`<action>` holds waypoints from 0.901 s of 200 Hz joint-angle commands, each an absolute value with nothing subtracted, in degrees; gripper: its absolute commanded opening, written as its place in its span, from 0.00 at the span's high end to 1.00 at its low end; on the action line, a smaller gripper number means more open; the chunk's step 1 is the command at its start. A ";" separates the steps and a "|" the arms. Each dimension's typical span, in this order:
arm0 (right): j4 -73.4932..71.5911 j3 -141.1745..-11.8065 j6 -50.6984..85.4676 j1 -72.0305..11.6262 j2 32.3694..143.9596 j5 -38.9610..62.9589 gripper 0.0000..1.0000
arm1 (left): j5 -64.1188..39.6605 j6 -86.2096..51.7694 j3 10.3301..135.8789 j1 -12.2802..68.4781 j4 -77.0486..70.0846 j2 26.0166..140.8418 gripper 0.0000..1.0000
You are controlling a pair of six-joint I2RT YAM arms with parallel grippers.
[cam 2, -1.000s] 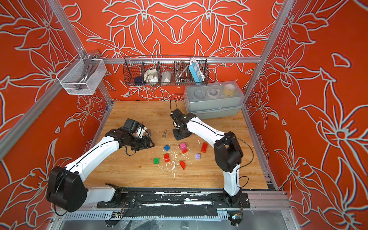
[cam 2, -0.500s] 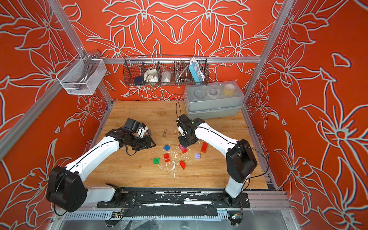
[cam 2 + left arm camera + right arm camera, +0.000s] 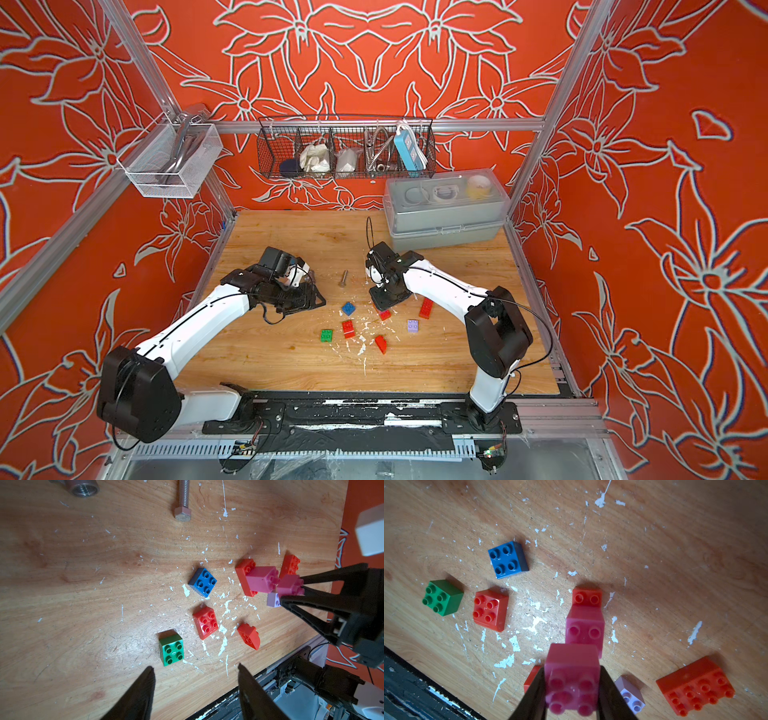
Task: Assemble the number 1 with lego
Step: Assemble the lego brick with the lego brick.
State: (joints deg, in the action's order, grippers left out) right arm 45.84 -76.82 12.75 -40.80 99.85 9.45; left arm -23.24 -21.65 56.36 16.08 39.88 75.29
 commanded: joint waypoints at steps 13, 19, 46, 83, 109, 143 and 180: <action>45.97 -77.25 12.99 -40.96 101.32 6.95 0.67 | -23.91 -20.61 55.63 16.17 40.20 75.26 0.38; 45.89 -77.11 12.97 -40.96 101.34 6.94 0.66 | -23.96 -20.64 55.72 16.17 40.17 75.34 0.38; 45.58 -76.98 12.94 -40.91 101.42 6.33 0.66 | -24.13 -20.62 55.81 16.17 40.17 75.46 0.38; 45.26 -77.32 13.10 -40.77 101.86 4.95 0.66 | -24.20 -20.59 55.72 16.17 40.17 75.41 0.38; 45.16 -77.59 13.05 -40.69 102.78 5.07 0.66 | -24.34 -20.55 55.72 16.17 40.17 75.41 0.38; 44.83 -77.66 13.16 -40.61 103.47 6.57 0.65 | -24.43 -20.57 55.81 16.17 40.17 75.53 0.38; 45.45 -78.03 13.27 -40.50 103.89 7.90 0.65 | -24.76 -20.33 55.90 16.17 40.17 75.54 0.38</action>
